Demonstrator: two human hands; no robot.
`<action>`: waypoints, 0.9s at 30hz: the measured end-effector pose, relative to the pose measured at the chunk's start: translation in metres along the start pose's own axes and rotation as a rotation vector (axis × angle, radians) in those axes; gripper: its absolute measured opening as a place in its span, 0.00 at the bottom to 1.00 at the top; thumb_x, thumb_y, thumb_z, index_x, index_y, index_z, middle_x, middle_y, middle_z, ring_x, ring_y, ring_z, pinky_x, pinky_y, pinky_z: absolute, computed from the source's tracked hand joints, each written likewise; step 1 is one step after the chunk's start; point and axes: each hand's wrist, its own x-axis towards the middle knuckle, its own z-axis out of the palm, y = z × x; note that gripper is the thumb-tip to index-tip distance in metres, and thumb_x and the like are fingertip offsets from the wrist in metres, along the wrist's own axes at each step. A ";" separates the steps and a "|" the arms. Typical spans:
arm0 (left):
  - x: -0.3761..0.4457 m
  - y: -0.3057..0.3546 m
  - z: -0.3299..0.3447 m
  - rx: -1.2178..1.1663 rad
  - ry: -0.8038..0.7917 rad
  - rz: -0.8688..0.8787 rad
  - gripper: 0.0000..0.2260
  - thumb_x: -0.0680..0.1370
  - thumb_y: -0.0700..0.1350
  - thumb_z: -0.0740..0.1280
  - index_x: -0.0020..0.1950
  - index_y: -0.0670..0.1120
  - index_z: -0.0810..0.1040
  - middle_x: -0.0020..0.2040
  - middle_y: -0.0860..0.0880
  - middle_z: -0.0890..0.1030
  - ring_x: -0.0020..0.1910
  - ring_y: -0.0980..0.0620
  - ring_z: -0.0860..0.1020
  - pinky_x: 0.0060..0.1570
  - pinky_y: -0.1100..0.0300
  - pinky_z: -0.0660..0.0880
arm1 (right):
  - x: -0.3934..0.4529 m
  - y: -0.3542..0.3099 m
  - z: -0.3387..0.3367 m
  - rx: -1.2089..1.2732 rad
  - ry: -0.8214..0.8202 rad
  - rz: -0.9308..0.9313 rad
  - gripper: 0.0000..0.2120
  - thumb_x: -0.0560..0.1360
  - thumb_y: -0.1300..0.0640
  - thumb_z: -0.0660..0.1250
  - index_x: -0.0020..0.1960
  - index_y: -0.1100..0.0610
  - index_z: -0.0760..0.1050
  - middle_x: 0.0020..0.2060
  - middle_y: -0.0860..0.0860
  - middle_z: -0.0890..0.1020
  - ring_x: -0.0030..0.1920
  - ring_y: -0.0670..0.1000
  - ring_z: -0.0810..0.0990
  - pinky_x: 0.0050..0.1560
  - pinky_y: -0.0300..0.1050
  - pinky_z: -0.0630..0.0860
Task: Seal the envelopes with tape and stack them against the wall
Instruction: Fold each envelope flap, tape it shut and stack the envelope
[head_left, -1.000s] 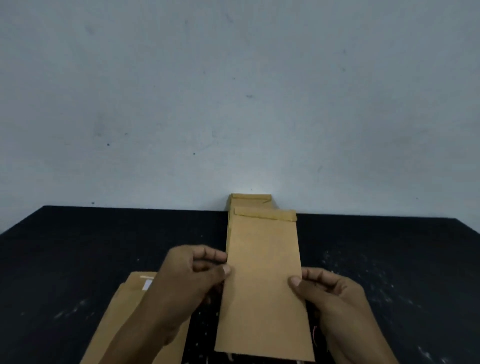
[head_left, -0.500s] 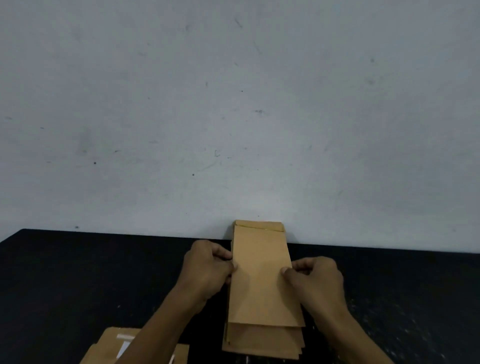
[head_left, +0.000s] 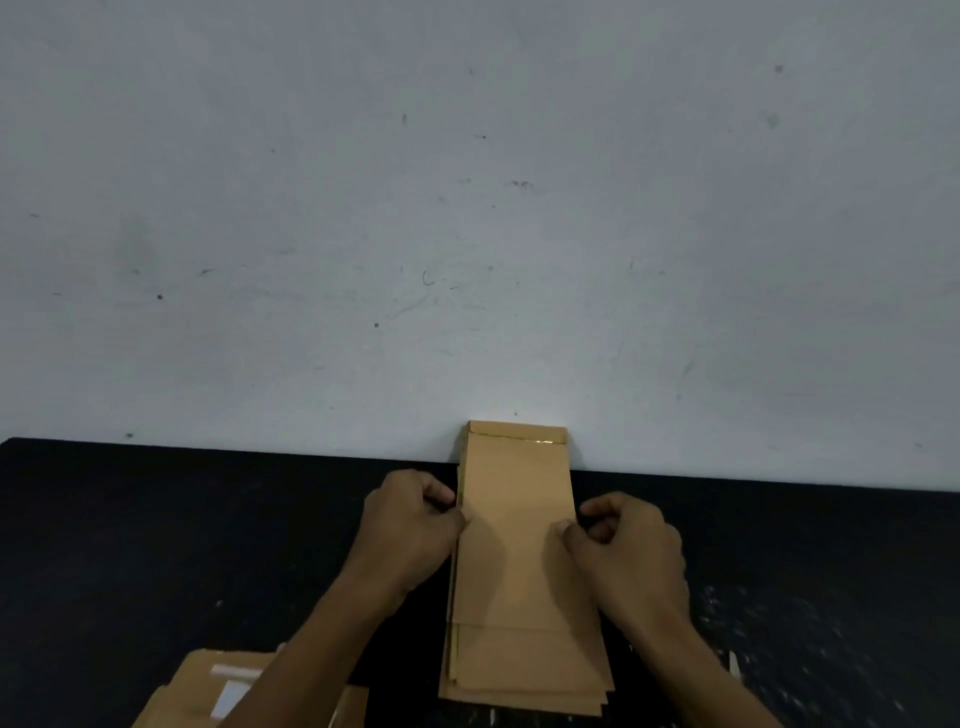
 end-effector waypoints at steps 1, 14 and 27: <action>-0.001 0.003 -0.001 -0.007 0.004 0.021 0.04 0.76 0.44 0.73 0.49 0.49 0.78 0.43 0.50 0.82 0.40 0.56 0.81 0.30 0.70 0.70 | 0.000 -0.001 -0.002 0.014 0.008 -0.031 0.09 0.73 0.52 0.76 0.50 0.50 0.78 0.38 0.44 0.80 0.39 0.42 0.79 0.38 0.37 0.75; -0.123 -0.026 -0.080 0.262 0.047 0.014 0.04 0.76 0.47 0.73 0.49 0.52 0.79 0.42 0.54 0.81 0.40 0.59 0.79 0.35 0.71 0.74 | -0.131 -0.051 0.001 0.052 -0.235 -0.296 0.05 0.72 0.55 0.75 0.38 0.48 0.82 0.32 0.42 0.82 0.35 0.41 0.80 0.39 0.42 0.81; -0.178 -0.074 -0.098 0.590 -0.007 -0.363 0.27 0.69 0.63 0.75 0.60 0.49 0.74 0.63 0.46 0.72 0.57 0.50 0.75 0.56 0.56 0.76 | -0.207 -0.072 0.034 -0.187 -0.356 -0.088 0.12 0.74 0.41 0.72 0.51 0.47 0.80 0.48 0.41 0.81 0.51 0.44 0.79 0.46 0.39 0.75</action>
